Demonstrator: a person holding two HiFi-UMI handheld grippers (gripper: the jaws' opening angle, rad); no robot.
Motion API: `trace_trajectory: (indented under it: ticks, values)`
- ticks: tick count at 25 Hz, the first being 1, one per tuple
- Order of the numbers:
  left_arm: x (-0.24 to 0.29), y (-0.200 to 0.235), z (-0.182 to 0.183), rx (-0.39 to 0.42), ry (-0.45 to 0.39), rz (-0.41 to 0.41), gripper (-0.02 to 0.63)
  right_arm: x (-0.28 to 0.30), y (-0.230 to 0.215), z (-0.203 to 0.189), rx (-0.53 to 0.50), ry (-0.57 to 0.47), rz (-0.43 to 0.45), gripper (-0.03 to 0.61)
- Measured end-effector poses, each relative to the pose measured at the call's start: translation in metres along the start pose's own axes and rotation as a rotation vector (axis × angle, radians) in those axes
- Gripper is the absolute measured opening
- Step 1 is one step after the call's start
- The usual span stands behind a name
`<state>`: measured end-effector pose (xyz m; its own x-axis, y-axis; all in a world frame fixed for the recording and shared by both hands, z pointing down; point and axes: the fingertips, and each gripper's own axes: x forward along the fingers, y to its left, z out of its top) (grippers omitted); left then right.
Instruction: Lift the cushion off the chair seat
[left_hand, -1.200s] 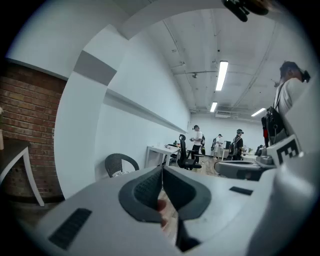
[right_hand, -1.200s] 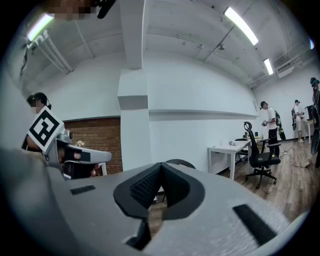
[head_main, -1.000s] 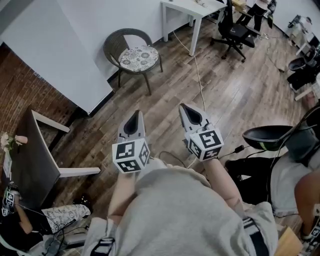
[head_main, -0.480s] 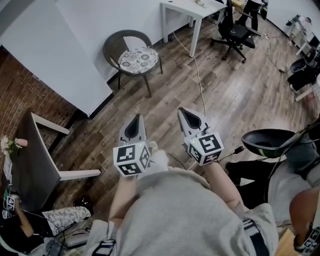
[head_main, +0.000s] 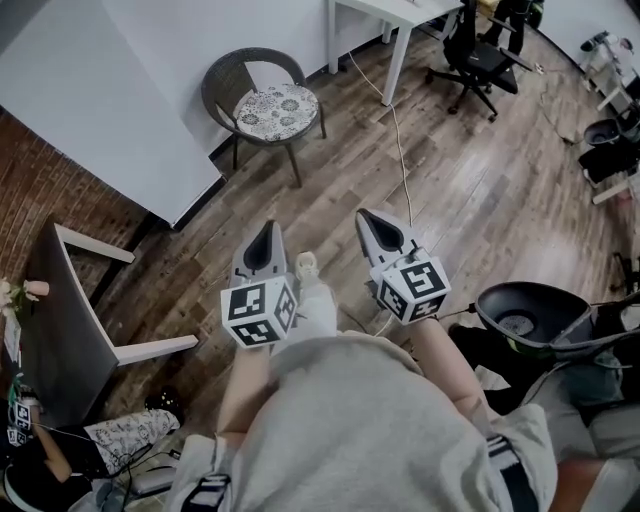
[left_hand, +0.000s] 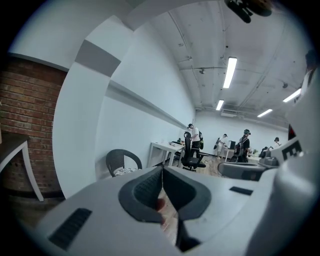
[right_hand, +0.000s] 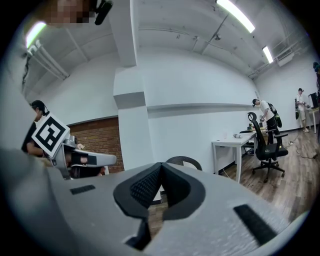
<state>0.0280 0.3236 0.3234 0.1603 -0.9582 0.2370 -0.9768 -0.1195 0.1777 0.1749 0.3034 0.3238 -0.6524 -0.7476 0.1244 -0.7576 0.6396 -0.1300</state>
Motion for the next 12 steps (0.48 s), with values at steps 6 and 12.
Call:
trace_trajectory:
  ticks: [6, 12]
  values:
    - [0.051, 0.020, 0.007, -0.011, 0.014, -0.005, 0.009, 0.047, -0.026, 0.001, 0.007, 0.017, -0.009, -0.005]
    - [0.111, 0.051, 0.019, -0.032, 0.032, -0.017, 0.009, 0.109, -0.045, 0.005, -0.008, 0.045, -0.011, -0.005]
